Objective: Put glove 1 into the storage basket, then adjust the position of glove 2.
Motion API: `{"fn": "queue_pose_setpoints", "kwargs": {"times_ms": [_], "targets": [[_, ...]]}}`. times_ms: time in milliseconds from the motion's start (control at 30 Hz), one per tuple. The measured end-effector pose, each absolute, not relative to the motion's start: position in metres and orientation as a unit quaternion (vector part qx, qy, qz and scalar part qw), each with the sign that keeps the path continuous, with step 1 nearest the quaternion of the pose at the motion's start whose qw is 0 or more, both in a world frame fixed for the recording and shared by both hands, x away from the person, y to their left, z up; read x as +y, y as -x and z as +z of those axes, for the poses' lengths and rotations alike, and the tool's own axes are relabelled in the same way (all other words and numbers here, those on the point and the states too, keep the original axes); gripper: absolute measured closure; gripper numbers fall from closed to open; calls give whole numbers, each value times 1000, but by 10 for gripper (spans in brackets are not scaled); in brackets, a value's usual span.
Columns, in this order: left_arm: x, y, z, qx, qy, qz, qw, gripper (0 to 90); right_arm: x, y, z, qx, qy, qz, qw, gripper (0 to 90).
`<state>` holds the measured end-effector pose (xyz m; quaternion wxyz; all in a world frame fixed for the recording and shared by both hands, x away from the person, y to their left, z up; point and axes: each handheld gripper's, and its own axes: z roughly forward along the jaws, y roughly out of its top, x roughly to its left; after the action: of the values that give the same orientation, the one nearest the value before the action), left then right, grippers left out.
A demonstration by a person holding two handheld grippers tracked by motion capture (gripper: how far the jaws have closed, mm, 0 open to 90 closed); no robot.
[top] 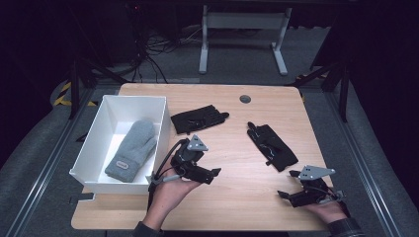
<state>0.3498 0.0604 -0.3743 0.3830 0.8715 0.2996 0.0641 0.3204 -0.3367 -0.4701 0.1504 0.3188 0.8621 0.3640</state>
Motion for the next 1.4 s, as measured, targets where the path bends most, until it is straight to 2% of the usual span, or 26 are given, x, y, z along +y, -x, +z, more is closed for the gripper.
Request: {"fn": "queue_pose_setpoints", "kwargs": {"times_ms": [200, 467, 700, 767, 1100, 1233, 1367, 1400], "targets": [[60, -351, -405, 301, -873, 68, 379, 149, -337, -320, -470, 862, -319, 364, 151, 99], [60, -351, -446, 297, -889, 56, 344, 135, -337, -320, -470, 862, -319, 363, 151, 99], [58, -351, -467, 296, -902, 70, 308, 25, -339, -320, -469, 863, -317, 363, 148, 112], [59, -351, -467, 293, -903, 72, 306, 15, -340, -320, -468, 864, -319, 359, 148, 146], [69, -350, -478, 258, -894, 91, 356, 0, -340, -329, -448, 840, -344, 383, 171, 170], [69, -350, -478, 258, -893, 91, 357, 0, -337, -334, -443, 834, -350, 388, 178, 213], [69, -350, -478, 258, -893, 91, 358, 0, -336, -343, -436, 831, -353, 386, 188, 361], [69, -350, -478, 258, -893, 91, 358, 0, -336, -343, -436, 831, -353, 386, 188, 361]]}}
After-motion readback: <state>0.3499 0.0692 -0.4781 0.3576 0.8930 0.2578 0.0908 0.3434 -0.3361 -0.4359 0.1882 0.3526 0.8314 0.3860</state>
